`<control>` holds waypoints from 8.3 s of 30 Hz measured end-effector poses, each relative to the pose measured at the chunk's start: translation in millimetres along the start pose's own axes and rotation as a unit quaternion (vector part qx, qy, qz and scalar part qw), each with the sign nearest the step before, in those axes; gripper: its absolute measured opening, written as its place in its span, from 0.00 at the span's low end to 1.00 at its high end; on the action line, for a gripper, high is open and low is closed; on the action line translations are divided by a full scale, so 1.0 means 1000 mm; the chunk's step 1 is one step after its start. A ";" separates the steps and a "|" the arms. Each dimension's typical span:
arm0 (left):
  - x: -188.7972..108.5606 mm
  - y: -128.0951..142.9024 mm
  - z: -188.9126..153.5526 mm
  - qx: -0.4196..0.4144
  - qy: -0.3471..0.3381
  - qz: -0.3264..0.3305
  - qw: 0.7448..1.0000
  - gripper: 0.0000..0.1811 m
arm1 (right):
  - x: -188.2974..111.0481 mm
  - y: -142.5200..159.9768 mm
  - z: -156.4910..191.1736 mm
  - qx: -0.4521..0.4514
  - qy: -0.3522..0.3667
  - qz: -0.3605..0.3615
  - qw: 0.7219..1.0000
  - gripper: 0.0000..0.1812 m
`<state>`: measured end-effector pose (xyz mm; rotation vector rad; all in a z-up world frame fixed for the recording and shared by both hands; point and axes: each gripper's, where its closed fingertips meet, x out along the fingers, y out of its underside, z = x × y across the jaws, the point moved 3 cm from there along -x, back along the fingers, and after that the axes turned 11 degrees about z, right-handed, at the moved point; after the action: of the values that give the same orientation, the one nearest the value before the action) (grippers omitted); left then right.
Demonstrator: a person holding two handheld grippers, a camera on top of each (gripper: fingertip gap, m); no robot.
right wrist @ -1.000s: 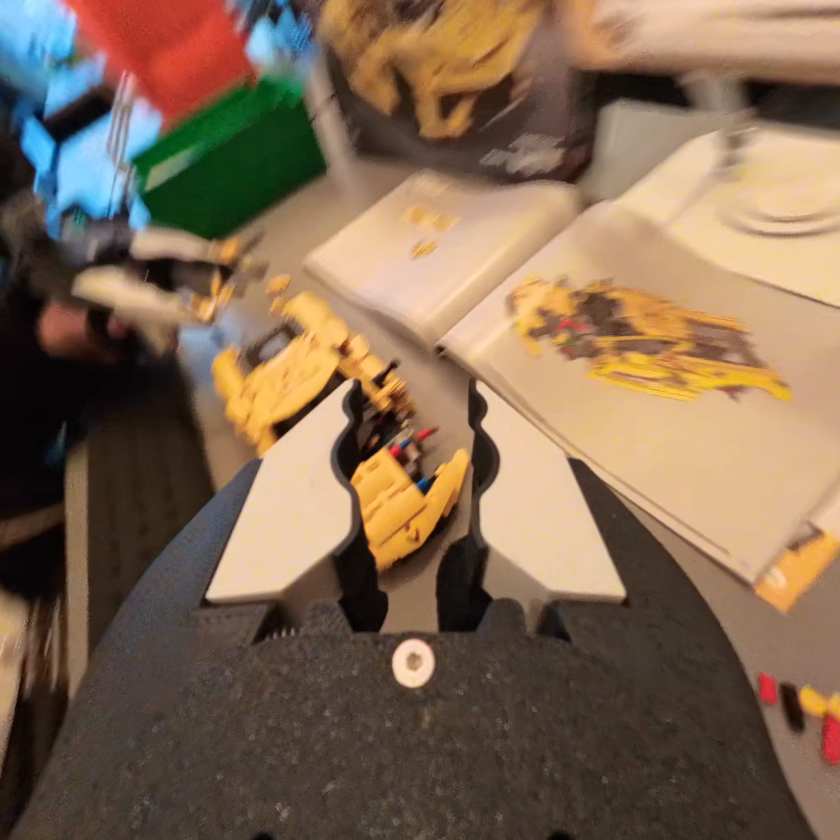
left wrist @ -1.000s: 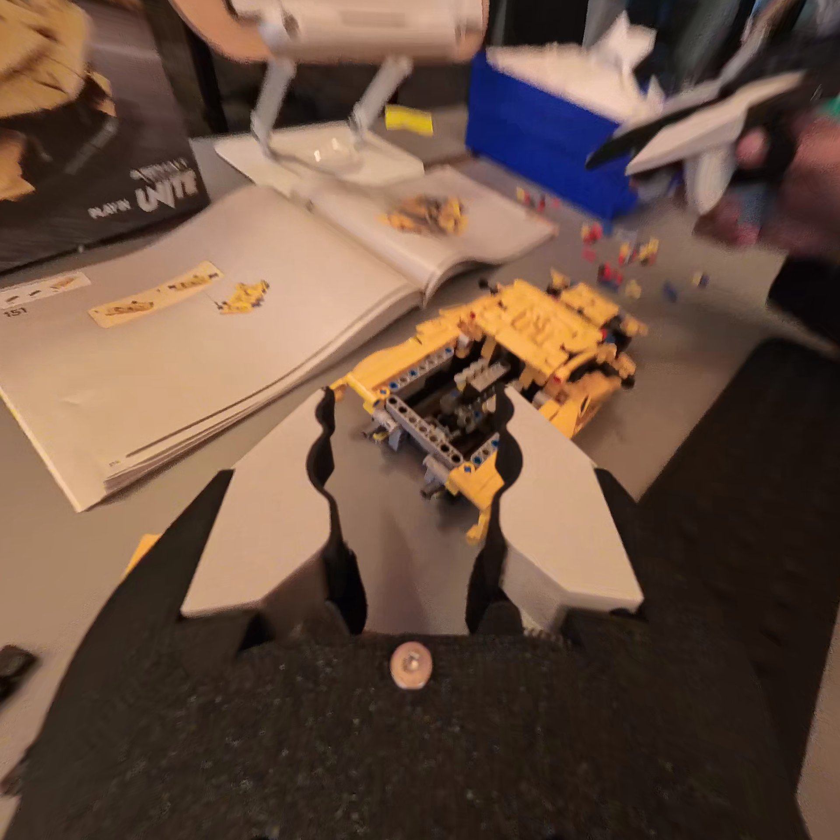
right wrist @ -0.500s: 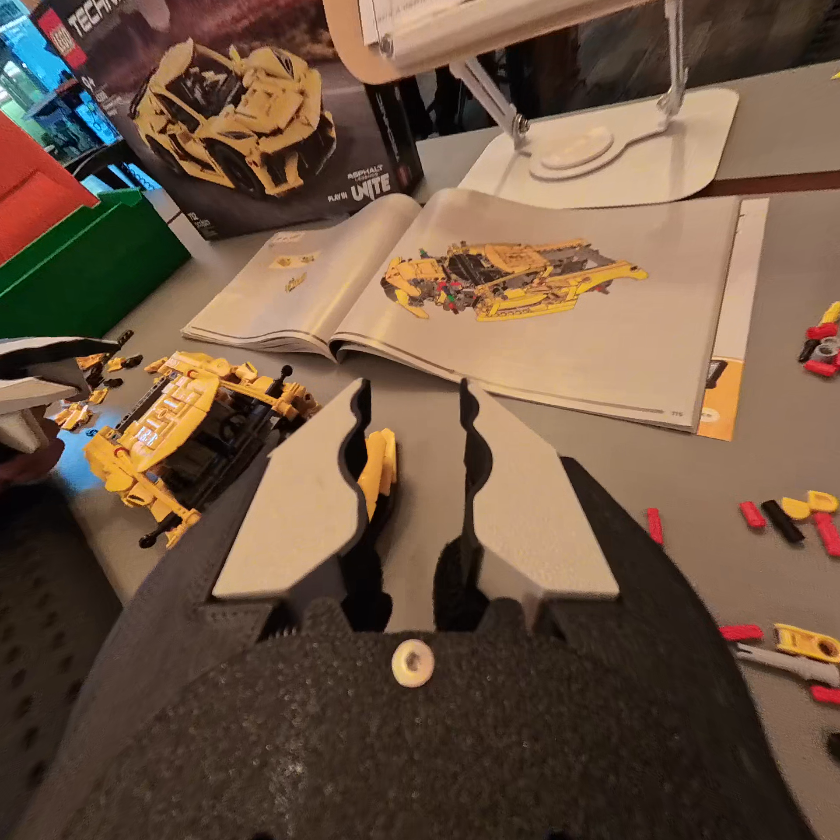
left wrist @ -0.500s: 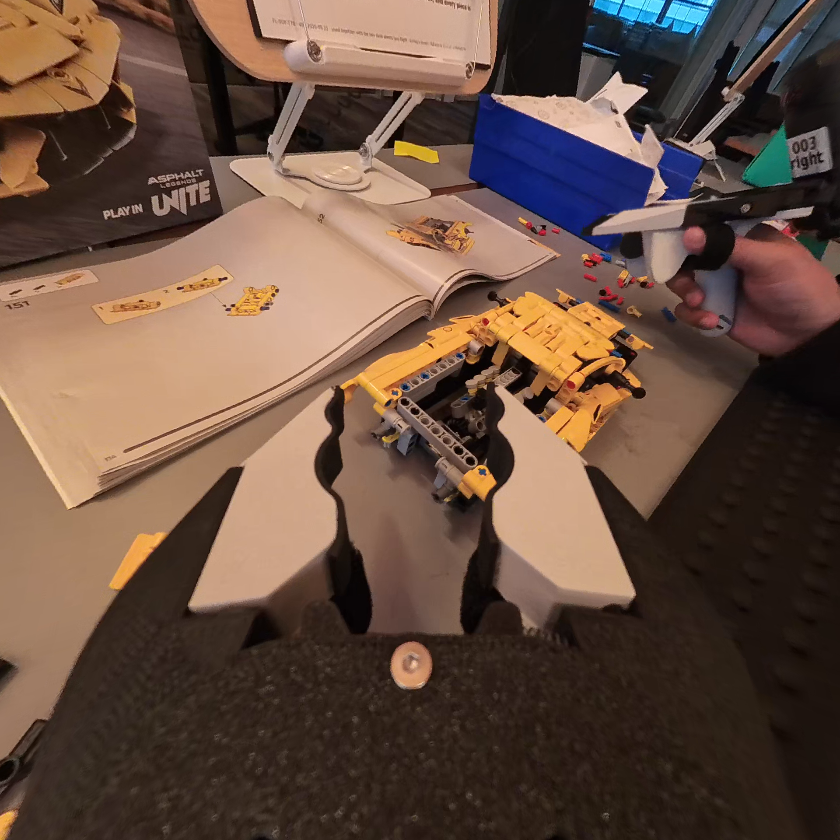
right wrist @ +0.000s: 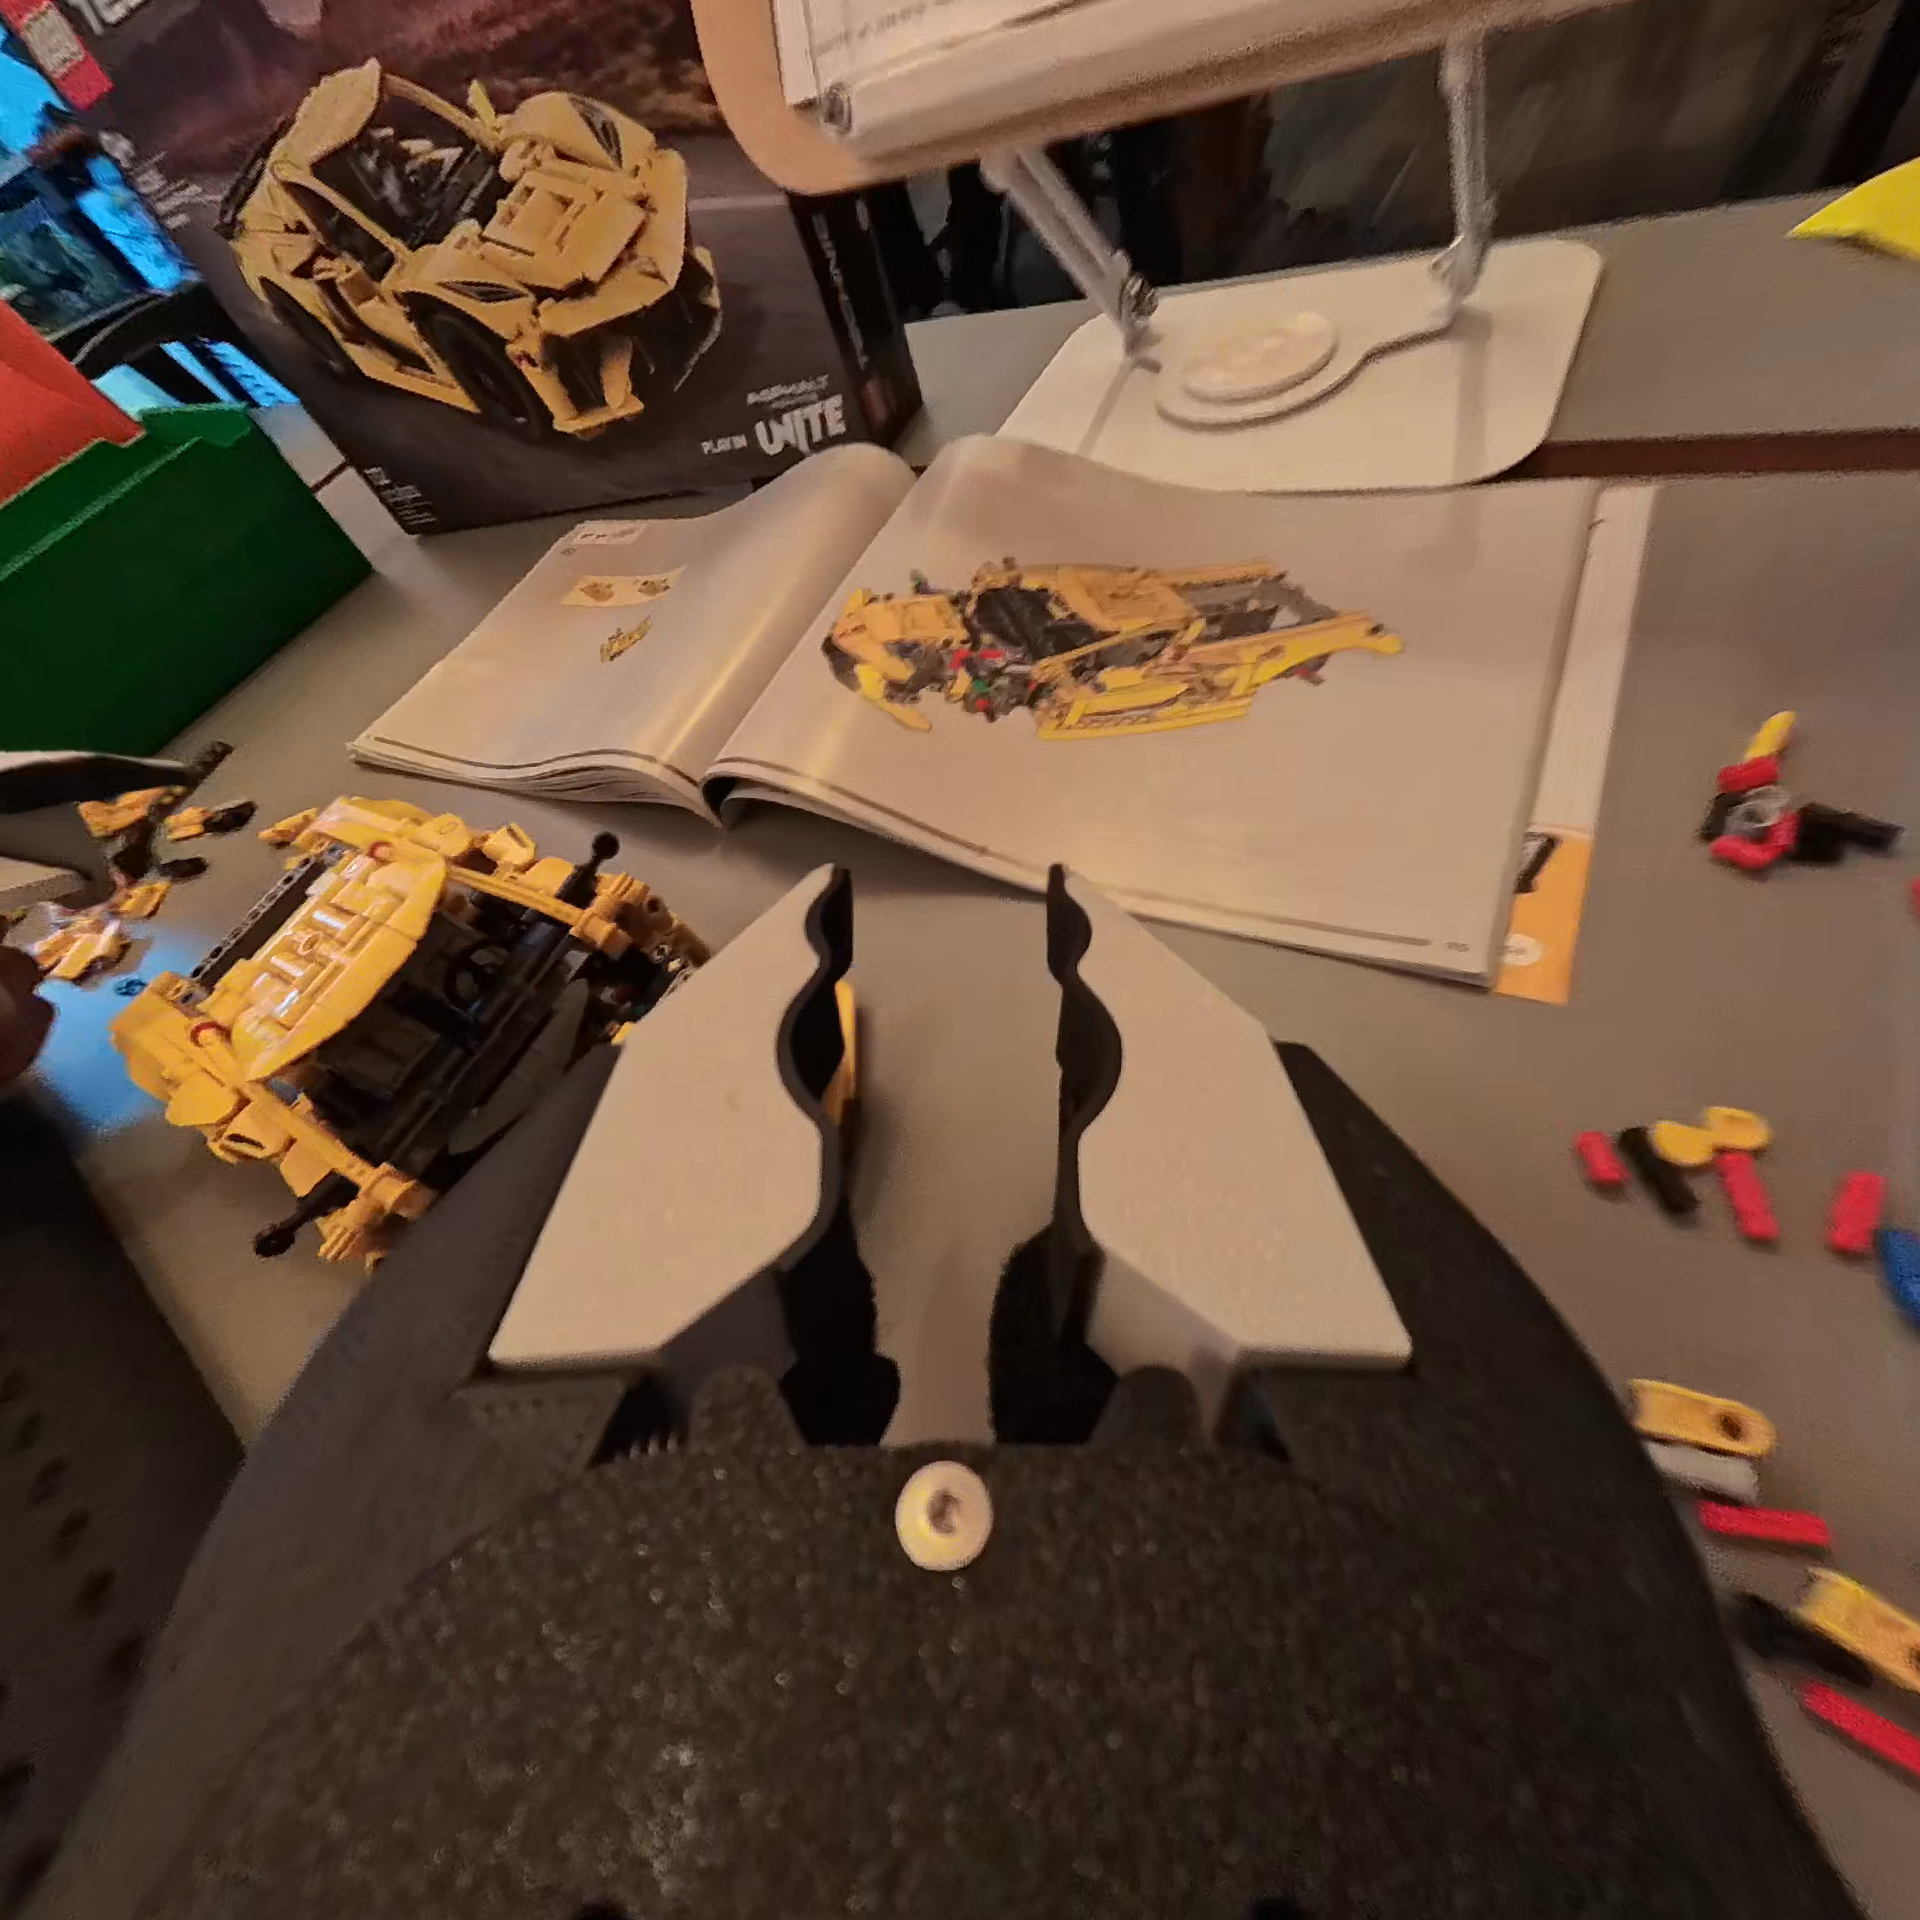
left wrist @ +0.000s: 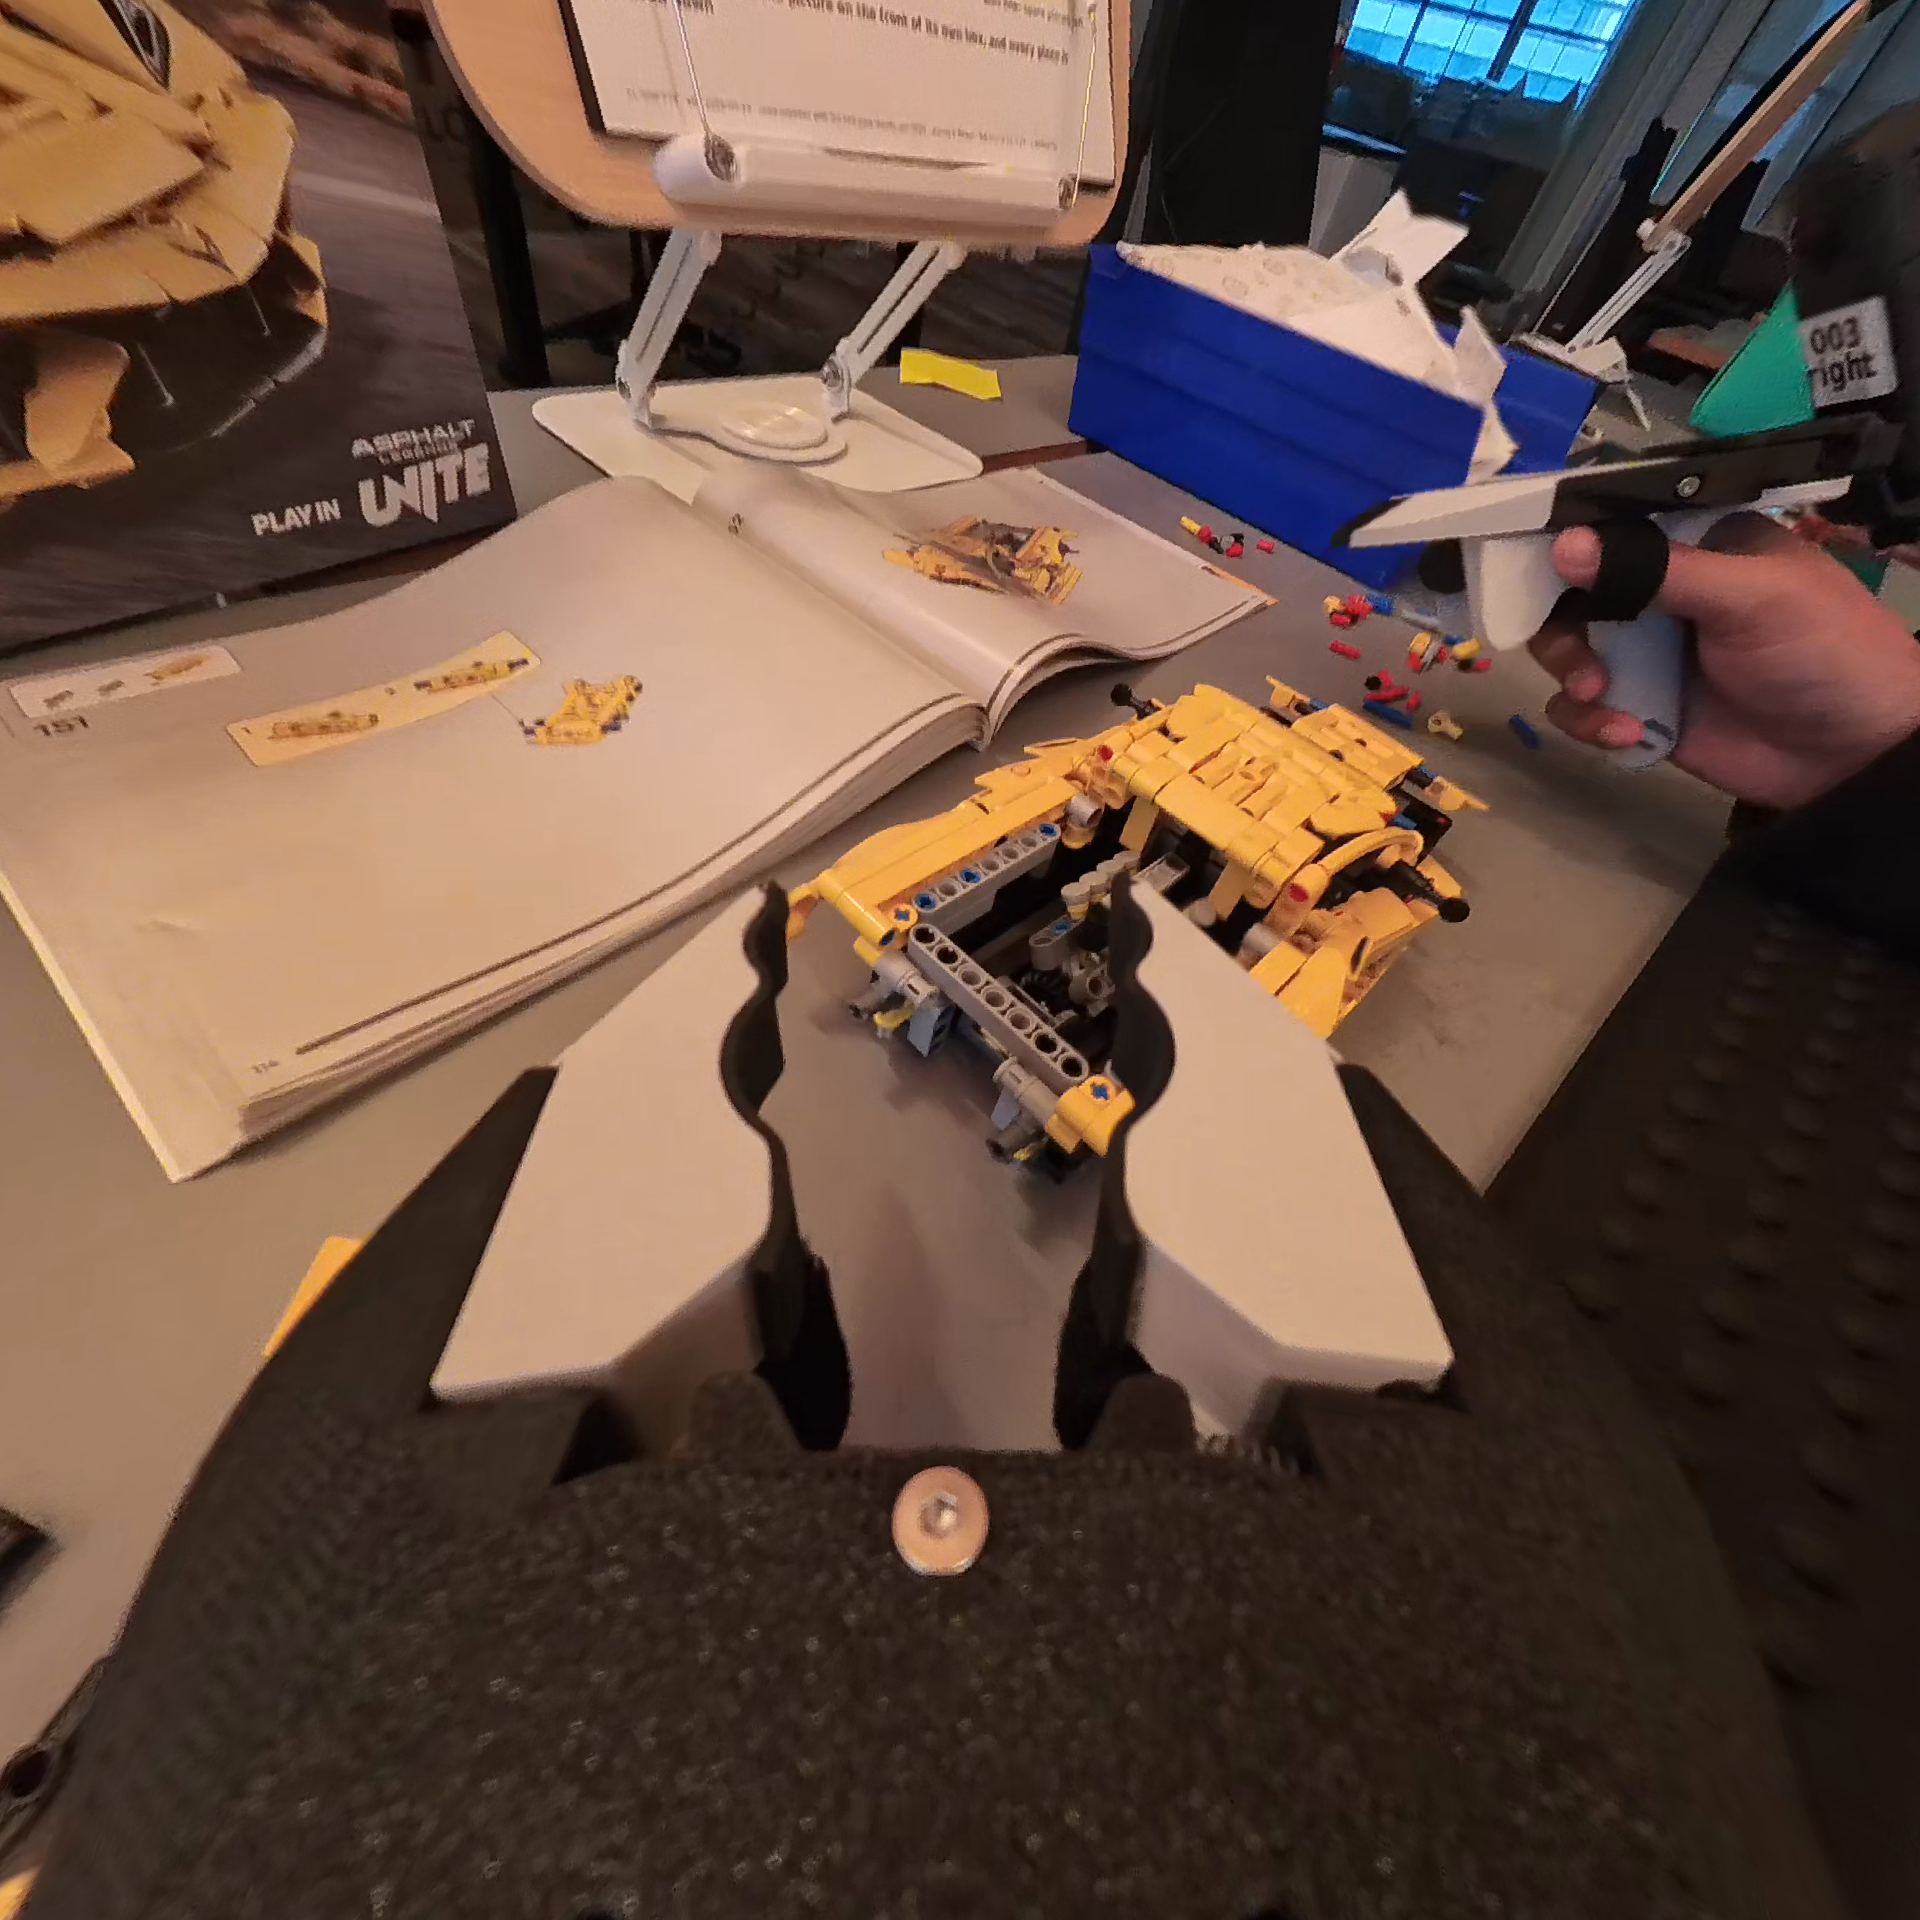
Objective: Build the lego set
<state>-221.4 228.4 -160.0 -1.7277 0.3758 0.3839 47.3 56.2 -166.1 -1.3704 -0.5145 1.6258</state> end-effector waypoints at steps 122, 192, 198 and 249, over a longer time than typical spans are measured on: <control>0.207 -0.058 0.009 0.105 0.116 0.255 0.954 0.03 | 0.022 0.007 -0.112 0.169 0.131 0.326 0.921 0.16; 0.102 -0.082 0.115 -0.188 0.195 0.198 0.942 0.00 | 0.077 -0.074 0.138 -0.307 -0.081 0.020 0.948 0.15; 0.036 -0.058 0.181 -0.213 0.097 0.202 0.951 0.00 | 0.090 -0.073 0.104 -0.276 -0.103 0.127 0.947 0.27; 0.046 -0.014 0.244 -0.153 -0.123 0.286 0.938 0.02 | 0.177 -0.098 0.116 -0.396 -0.170 0.289 0.855 0.62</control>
<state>-185.7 469.2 -212.5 -1.8195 0.6621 1.1217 -16.6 279.9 -150.9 -1.9712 -1.1632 2.3067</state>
